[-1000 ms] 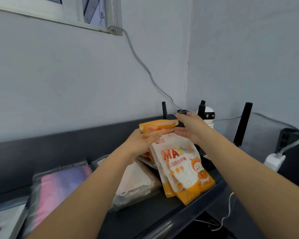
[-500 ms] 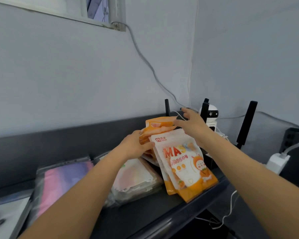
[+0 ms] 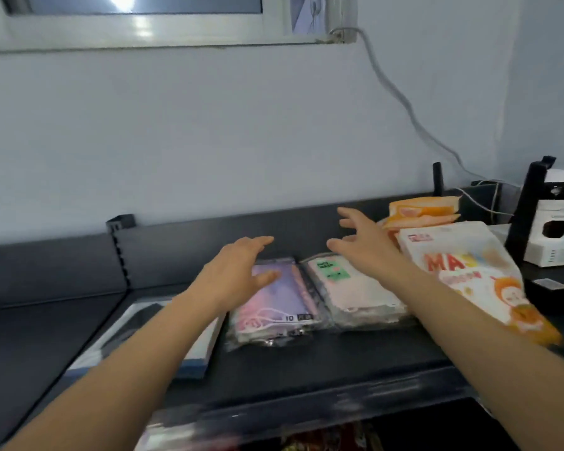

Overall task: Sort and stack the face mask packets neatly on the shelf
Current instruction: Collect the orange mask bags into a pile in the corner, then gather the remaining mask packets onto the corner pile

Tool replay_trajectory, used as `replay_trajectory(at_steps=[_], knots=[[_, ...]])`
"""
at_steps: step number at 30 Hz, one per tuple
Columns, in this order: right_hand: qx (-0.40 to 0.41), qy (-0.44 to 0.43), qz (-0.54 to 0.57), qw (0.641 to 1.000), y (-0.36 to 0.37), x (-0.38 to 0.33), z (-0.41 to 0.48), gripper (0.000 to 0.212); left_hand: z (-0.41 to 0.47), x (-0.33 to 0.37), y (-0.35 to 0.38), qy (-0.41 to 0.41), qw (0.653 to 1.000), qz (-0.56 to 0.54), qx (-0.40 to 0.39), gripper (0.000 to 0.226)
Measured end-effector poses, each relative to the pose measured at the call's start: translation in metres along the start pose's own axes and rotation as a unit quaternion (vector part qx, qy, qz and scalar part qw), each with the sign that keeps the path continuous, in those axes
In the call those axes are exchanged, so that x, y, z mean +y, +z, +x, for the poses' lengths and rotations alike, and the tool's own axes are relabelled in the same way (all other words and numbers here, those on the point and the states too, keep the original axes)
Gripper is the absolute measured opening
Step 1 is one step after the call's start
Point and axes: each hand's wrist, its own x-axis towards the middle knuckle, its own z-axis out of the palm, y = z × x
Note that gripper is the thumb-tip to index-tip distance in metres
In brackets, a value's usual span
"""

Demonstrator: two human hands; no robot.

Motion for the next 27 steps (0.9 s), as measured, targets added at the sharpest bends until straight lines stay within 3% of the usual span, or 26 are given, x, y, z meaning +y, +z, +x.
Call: replay_trajectory(at_steps=[5,10,21,27], knots=[[-0.072,-0.05,0.02,0.996,0.062,-0.022,-0.004,0.067,-0.075,-0.069,-0.05,-0.096,0.987,0.131,0.015,0.061],[-0.136,-0.105,0.014,0.985,0.113,-0.056,-0.021,0.063,-0.151,-0.123,-0.099,-0.18,0.966,0.18,0.041,0.059],[-0.191,-0.182,-0.056,0.963,0.199,-0.154,-0.084,0.062,-0.317,-0.233,-0.184,-0.312,0.925,0.201,0.077,0.053],[-0.203,-0.183,-0.084,0.958,0.261,-0.221,-0.127,0.061,-0.399,-0.286,-0.225,-0.334,0.922,0.18,0.08,0.057]])
